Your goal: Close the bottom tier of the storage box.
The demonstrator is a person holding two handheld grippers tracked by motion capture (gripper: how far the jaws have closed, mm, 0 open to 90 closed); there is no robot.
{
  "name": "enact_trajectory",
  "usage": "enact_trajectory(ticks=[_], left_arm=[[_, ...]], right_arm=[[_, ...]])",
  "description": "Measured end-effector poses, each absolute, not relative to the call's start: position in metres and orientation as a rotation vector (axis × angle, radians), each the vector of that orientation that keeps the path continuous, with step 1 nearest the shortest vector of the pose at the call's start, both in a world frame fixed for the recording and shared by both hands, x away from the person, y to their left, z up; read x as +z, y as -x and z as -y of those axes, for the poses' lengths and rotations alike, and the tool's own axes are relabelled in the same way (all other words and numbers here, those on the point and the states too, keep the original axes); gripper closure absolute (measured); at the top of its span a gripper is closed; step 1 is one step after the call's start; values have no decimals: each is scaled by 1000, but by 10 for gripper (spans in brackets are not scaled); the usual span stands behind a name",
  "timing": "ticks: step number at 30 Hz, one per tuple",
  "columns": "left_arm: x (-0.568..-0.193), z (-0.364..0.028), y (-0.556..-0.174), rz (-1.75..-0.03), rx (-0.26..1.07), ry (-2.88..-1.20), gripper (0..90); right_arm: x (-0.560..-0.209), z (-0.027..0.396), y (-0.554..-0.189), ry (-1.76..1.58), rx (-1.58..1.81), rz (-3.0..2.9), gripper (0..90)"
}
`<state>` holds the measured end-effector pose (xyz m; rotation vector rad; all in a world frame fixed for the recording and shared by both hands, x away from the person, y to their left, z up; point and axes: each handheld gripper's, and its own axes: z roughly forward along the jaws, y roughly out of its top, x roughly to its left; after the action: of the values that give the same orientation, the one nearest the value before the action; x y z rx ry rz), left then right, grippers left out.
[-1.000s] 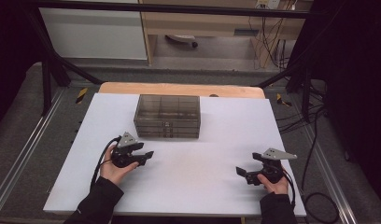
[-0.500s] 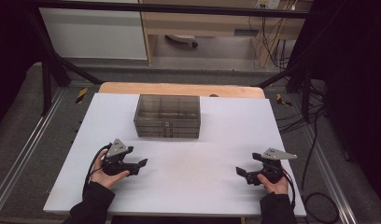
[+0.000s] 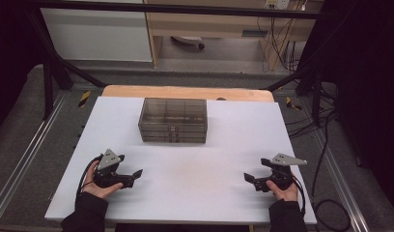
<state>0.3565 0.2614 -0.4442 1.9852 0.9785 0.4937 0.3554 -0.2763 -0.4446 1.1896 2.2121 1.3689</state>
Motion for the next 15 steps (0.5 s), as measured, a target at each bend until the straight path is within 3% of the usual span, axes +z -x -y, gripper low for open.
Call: enact_trajectory(ticks=[15], left_arm=[[-448,-285,-351,-1021,504,-1963,77]], right_arm=[[-445,275,-356,-1188,1363,-2217,12]])
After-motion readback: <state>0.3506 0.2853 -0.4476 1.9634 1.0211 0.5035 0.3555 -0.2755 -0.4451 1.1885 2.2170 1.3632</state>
